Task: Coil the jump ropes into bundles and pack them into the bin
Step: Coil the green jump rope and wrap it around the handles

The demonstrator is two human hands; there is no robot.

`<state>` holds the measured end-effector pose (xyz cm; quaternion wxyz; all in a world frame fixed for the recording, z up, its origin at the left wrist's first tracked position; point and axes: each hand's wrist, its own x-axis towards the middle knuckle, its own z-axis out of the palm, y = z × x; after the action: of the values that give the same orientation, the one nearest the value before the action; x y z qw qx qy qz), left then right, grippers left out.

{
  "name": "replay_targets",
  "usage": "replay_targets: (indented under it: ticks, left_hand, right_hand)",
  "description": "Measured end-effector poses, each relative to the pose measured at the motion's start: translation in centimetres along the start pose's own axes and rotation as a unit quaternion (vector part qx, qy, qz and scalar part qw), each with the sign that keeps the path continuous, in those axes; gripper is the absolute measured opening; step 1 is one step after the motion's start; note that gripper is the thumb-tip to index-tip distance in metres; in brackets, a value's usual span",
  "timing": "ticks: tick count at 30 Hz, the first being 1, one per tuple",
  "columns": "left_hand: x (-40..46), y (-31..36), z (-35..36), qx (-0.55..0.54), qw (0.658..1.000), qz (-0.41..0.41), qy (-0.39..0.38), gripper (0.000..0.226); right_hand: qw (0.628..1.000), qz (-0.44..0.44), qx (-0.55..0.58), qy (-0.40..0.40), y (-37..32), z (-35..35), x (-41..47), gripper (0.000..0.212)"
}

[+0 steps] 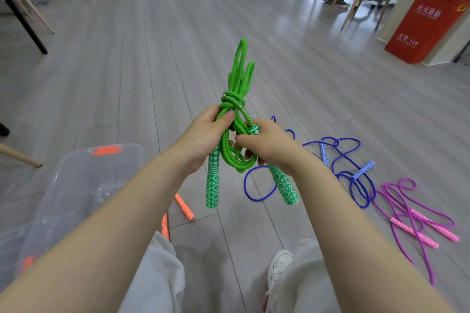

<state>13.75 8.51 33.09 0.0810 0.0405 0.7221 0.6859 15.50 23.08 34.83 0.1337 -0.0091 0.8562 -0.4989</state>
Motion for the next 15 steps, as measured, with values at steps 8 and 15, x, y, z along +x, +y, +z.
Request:
replay_targets:
  ticks: [8, 15]
  left_hand:
    - [0.05, -0.02, 0.15, 0.028, 1.000, 0.006, 0.002, 0.016]
    - [-0.13, 0.09, 0.01, -0.052, 0.996, -0.065, -0.042, 0.016]
  right_hand:
    - [0.998, -0.002, -0.061, -0.008, 0.27, -0.53, 0.01, 0.016]
    - [0.993, -0.014, -0.112, -0.017, 0.71, -0.26, 0.18, 0.016]
